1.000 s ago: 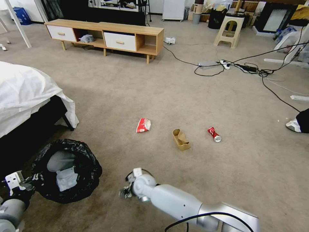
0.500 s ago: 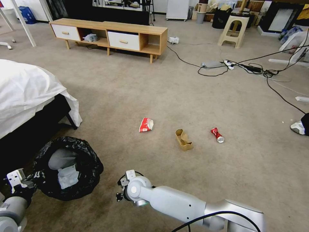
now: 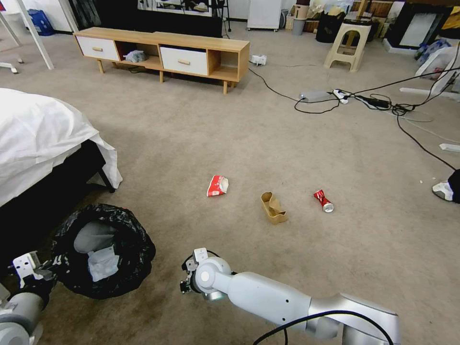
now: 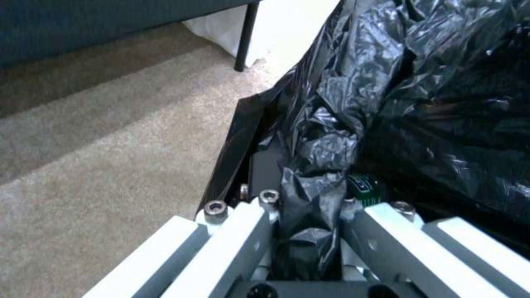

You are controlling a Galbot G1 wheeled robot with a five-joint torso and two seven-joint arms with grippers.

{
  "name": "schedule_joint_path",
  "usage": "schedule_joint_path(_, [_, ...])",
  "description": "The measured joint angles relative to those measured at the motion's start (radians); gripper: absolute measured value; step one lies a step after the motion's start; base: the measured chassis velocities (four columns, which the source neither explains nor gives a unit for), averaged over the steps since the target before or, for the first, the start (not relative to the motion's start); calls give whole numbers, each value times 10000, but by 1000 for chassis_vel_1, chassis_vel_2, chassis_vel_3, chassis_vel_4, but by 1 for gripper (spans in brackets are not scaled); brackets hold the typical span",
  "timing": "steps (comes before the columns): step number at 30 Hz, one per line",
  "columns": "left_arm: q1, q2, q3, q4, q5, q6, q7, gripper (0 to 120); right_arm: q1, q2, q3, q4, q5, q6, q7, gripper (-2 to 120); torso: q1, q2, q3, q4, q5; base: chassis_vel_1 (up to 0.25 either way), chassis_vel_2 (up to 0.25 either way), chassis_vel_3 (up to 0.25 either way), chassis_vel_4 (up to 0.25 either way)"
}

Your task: Pick up the trash bin, then pick up the garbage from the floor and place it into the trash bin.

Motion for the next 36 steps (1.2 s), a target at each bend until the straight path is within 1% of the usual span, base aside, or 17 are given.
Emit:
schedule_joint_path(14, [12,-9,-17,59,6,0,-3,1,-23,-75,0,261,90,0,142,0,0,1,0,1,-1,0,0,0,0])
schedule_joint_path(16, [12,-3,-20,60,5,0,-1,1,-23,-70,-2,261,91,0,146,4,0,1,0,1,-1,0,0,0,0])
schedule_joint_path(17, [12,-1,-22,60,5,0,-1,1,-22,-69,-2,261,91,0,147,15,0,2,0,1,-1,0,0,0,0])
schedule_joint_path(19, [12,3,-25,60,4,1,0,1,-20,-68,-4,261,92,0,147,16,0,2,0,1,0,0,0,0,0])
schedule_joint_path(20, [12,9,-28,60,2,0,0,1,-15,-67,-4,261,94,0,148,22,0,1,0,1,0,0,0,0,0])
schedule_joint_path(21, [12,9,-28,60,2,0,0,1,-15,-67,-4,261,94,0,148,22,0,1,0,1,0,0,0,0,0])
schedule_joint_path(23, [12,15,-29,60,1,0,0,1,-6,-67,-5,261,95,0,150,26,0,1,0,1,0,0,0,0,0])
schedule_joint_path(25, [9,27,-29,58,-5,0,0,1,19,-66,-6,262,105,-3,155,41,0,2,0,1,-1,0,0,0,0])
schedule_joint_path(26, [9,27,-29,58,-5,0,0,1,19,-66,-6,262,105,-3,155,41,0,2,0,1,-1,0,0,0,0])
schedule_joint_path(27, [6,31,-29,57,-7,1,0,1,28,-67,-6,266,113,-5,160,45,0,1,0,1,0,0,0,0,0])
schedule_joint_path(28, [1,38,-29,57,-10,0,0,1,39,-73,-5,276,123,-7,167,51,0,2,0,1,-1,0,0,0,0])
schedule_joint_path(29, [1,38,-29,57,-10,0,0,1,39,-73,-5,276,123,-7,167,51,0,2,0,1,-1,0,0,0,0])
schedule_joint_path(31, [-14,48,-26,56,-17,0,0,1,59,-92,-5,290,157,-13,188,65,0,1,0,1,0,0,0,0,0])
schedule_joint_path(32, [-14,48,-26,56,-17,0,0,1,59,-92,-5,290,157,-13,188,65,0,1,0,1,0,0,0,0,0])
schedule_joint_path(34, [-20,50,-23,56,-22,0,4,1,78,-118,-5,300,170,-21,210,77,0,2,0,1,0,0,0,0,0])
schedule_joint_path(35, [-20,50,-23,56,-22,0,4,1,78,-118,-5,300,170,-21,210,77,0,2,0,1,0,0,0,0,0])
schedule_joint_path(36, [-20,49,-22,55,-25,0,7,1,93,-131,-3,327,195,-23,229,83,0,1,0,1,-1,0,0,0,0])
